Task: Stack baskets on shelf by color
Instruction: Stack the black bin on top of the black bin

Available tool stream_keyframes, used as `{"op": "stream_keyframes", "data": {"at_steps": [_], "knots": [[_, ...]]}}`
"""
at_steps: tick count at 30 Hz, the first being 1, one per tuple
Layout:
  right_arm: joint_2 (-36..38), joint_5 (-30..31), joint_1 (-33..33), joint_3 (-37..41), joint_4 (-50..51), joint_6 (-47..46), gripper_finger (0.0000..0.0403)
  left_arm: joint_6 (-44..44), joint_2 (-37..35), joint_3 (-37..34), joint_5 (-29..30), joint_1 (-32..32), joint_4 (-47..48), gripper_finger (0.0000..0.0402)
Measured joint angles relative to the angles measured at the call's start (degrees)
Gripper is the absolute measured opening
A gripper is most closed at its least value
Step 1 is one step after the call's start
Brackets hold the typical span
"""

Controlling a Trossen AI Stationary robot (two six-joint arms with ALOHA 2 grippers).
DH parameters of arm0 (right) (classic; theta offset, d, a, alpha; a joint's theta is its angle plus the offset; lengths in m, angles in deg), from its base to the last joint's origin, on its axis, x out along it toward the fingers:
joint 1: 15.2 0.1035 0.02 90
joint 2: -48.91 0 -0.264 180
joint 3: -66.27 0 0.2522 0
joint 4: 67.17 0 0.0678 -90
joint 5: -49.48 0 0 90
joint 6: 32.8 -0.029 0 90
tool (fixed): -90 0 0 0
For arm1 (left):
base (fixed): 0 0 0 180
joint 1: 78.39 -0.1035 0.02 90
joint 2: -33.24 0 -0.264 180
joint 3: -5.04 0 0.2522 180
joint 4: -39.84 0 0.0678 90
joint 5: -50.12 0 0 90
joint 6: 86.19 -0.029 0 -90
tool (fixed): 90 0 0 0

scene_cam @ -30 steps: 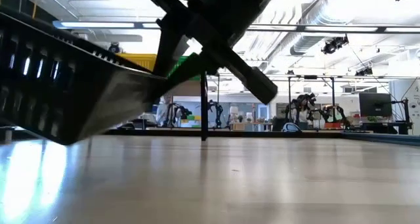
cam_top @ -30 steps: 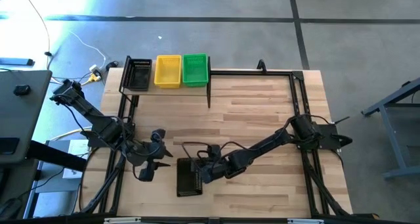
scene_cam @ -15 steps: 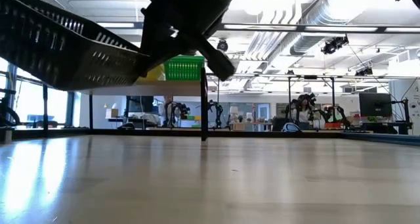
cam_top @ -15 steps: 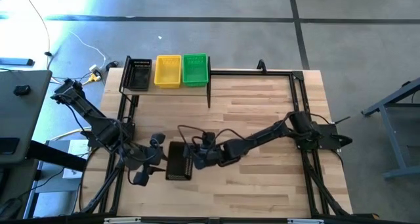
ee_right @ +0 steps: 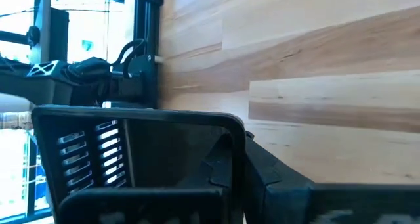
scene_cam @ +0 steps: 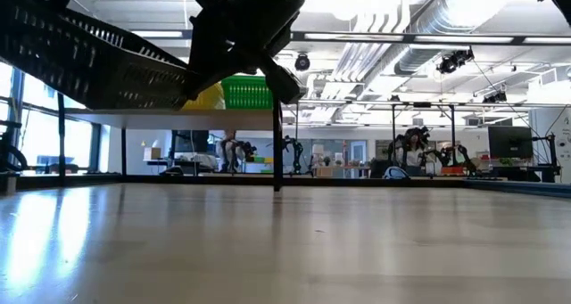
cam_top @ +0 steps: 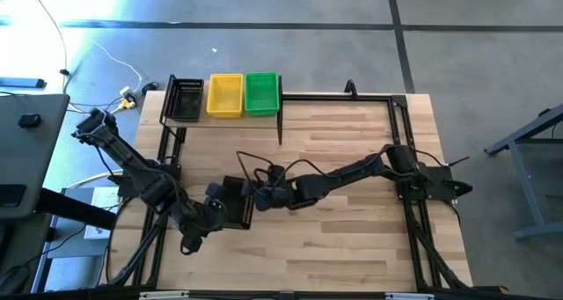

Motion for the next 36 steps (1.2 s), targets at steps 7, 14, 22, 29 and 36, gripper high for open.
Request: {"op": "stream_keyframes", "data": {"at_steps": [7, 14, 22, 29, 36], "knots": [[0.0, 0.0, -1.1, 0.0, 0.3, 0.0, 0.0000, -0.1, 1.2, 0.0, 0.0, -0.3, 1.7, 0.0156], [0.0, -0.8, -1.3, 0.0, -2.6, 0.0, 0.0000, -0.1, 1.5, 0.0, 0.0, -2.0, 7.6, 0.0156], [0.0, -5.9, -0.6, 0.0, -6.1, -0.1, 0.0000, -0.2, 1.4, 0.0, 0.2, -2.2, 14.3, 0.0156], [0.0, -12.9, -0.5, 0.0, -6.6, -0.1, 0.0000, -0.6, 1.5, 0.0, 0.4, -1.0, 18.1, 0.0132], [0.0, -16.5, -0.5, 0.0, -7.6, 0.4, 0.0000, -4.0, 1.5, 0.0, -1.5, 1.2, 19.3, 0.0092]]}}
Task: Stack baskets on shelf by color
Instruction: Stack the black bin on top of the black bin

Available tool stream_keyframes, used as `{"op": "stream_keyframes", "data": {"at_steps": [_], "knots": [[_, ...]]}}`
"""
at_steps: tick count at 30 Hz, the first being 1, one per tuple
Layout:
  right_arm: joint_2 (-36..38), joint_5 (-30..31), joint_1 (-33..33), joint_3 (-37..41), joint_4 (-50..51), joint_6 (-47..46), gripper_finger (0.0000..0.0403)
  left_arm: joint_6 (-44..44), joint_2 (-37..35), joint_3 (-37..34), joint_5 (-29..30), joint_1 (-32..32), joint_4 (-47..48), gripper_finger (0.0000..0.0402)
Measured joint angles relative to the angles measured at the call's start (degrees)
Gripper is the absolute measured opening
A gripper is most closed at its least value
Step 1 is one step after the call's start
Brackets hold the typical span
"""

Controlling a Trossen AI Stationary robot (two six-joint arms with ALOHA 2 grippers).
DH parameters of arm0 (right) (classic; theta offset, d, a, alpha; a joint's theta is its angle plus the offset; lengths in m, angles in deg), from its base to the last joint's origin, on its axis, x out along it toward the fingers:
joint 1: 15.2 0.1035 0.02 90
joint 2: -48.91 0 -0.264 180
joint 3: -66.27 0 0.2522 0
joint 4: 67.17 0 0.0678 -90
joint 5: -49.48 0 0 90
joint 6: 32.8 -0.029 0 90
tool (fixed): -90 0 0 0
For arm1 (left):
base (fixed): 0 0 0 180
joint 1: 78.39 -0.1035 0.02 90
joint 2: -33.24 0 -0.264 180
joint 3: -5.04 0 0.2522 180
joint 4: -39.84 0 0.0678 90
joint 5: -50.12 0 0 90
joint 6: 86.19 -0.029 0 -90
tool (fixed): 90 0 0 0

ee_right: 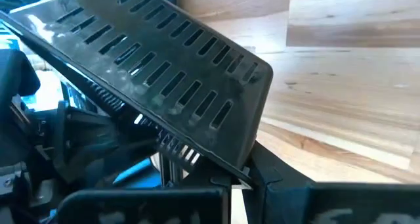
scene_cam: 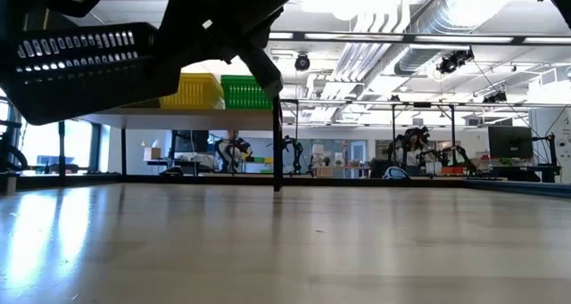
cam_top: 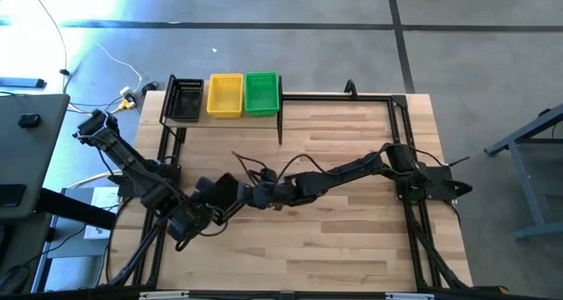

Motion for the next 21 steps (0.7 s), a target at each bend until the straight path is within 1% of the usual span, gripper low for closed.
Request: {"op": "stream_keyframes", "data": {"at_steps": [4, 8, 11, 15, 18, 21], "knots": [[0.0, -0.2, 0.0, 0.0, -1.8, 0.1, 0.0000, -1.6, 0.0, 0.0, 0.4, 1.6, 0.0, 0.0091], [0.0, -0.5, 0.0, 0.0, -4.1, 0.1, 0.0000, -3.6, 0.0, 0.0, 0.7, 2.7, 0.4, 0.0101], [0.0, -1.2, 0.1, 0.0, -6.0, 0.0, 0.0000, -4.4, 0.5, 0.0, 1.4, 3.0, 2.7, 0.0110], [0.0, -1.3, 0.4, 0.0, -8.6, 0.0, 0.0000, -3.5, 2.2, 0.0, 4.1, 3.0, 6.5, 0.0119], [0.0, -1.0, 0.7, 0.0, -8.2, 0.6, 0.0000, -1.8, 3.3, 0.0, 5.5, 3.0, 6.8, 0.0110], [0.0, -0.9, 0.9, 0.0, -7.8, 1.4, 0.0000, -1.7, 3.8, 0.0, 6.3, 3.6, 6.5, 0.0081]]}}
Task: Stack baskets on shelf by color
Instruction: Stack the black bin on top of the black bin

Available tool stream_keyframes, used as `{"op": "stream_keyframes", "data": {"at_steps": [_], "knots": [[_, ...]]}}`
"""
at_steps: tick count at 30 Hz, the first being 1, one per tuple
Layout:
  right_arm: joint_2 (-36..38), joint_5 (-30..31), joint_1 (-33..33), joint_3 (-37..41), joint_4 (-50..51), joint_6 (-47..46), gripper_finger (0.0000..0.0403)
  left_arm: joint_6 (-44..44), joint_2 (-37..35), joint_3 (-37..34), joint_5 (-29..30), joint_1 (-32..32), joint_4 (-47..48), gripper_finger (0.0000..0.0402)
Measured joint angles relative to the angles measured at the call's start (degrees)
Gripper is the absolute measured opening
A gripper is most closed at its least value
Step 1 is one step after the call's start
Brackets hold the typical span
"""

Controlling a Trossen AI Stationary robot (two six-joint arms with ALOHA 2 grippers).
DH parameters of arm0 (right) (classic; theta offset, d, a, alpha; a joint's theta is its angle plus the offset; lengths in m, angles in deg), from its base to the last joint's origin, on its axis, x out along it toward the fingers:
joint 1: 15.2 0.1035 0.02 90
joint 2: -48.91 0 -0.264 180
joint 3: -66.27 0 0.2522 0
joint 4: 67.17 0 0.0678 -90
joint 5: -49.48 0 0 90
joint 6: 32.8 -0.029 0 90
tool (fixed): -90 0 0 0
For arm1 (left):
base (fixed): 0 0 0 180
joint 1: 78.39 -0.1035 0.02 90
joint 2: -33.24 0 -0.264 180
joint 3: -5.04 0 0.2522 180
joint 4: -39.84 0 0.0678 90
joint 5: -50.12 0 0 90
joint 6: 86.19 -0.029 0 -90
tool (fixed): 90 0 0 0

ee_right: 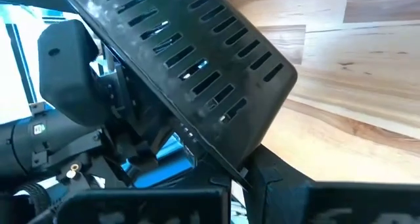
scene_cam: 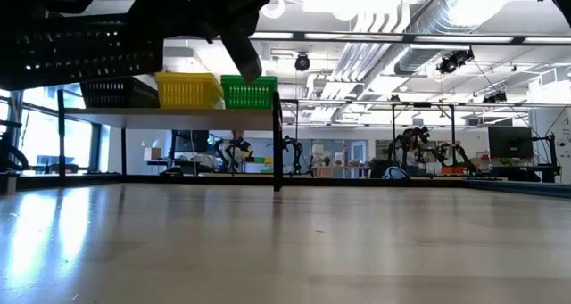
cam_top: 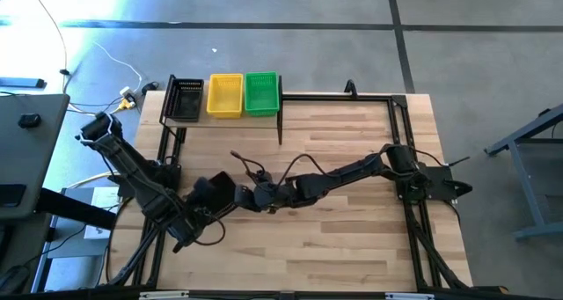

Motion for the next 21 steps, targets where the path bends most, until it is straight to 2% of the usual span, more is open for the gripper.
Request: {"op": "stream_keyframes", "data": {"at_steps": [6, 13, 16, 21], "knots": [[0.0, 0.9, 0.1, 0.0, 0.2, 4.6, 0.0000, 0.1, 0.0, 0.0, 0.9, 2.1, -0.9, 0.0009], [0.0, 4.6, 0.2, 0.0, -0.1, 11.8, 0.0006, 1.2, 0.0, 0.0, 1.2, 3.9, -2.4, 0.0003], [0.0, 5.5, 0.2, 0.0, -0.2, 14.1, 0.0032, 1.4, 0.0, 0.0, 1.1, 4.2, -2.8, 0.0003], [0.0, 5.4, -0.3, 0.0, -0.6, 18.5, 0.0107, 3.3, -0.1, 0.0, 0.2, 4.2, -2.5, 0.0001]]}}
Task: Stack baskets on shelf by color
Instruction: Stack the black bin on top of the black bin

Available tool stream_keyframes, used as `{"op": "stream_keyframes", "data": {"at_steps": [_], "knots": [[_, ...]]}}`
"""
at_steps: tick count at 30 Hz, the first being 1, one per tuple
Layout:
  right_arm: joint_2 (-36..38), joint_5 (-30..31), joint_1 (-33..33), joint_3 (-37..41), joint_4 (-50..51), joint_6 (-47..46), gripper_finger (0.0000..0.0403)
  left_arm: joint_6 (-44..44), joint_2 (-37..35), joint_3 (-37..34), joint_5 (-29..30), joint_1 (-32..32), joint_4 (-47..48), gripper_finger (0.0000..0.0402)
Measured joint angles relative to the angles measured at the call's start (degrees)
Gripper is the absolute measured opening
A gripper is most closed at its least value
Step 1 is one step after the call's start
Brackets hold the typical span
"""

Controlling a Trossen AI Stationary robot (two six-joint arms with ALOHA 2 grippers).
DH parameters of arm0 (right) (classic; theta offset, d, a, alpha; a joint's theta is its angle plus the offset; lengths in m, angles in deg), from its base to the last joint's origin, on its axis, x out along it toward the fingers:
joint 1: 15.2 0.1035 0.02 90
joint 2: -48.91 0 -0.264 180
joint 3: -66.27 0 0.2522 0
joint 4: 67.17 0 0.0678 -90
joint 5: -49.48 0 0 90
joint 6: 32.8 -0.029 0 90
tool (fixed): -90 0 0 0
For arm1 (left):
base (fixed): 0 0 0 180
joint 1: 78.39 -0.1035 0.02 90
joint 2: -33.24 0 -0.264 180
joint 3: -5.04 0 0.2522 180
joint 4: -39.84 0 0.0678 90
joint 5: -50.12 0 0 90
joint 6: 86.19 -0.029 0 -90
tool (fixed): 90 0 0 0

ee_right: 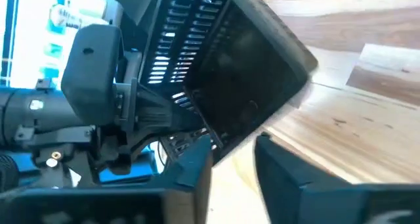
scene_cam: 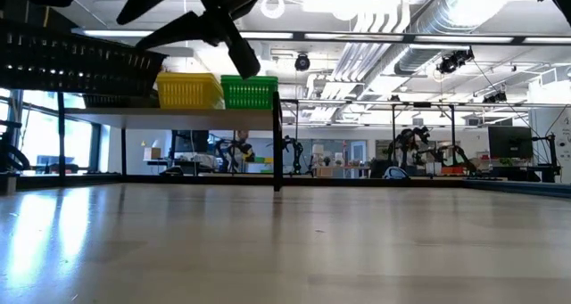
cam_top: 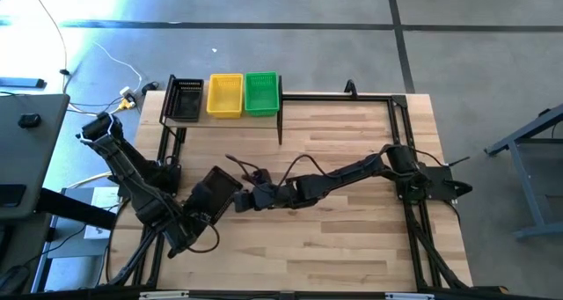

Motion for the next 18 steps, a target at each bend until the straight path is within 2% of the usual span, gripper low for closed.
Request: {"op": "stream_keyframes", "data": {"at_steps": [4, 7, 18], "knots": [[0.0, -3.8, -0.9, 0.0, -0.3, 2.9, 0.0153, 1.3, -1.0, 0.0, 0.4, 0.0, 0.3, 0.0001], [0.0, -5.1, -1.3, 0.0, -0.8, 4.3, 0.0169, 2.4, -2.6, 0.0, 1.0, 0.0, 0.4, 0.0000], [5.1, -3.5, -1.9, 0.0, -2.7, 17.0, 0.0170, 3.9, -11.7, 0.0, 3.7, -1.0, 2.4, 0.0000]]}}
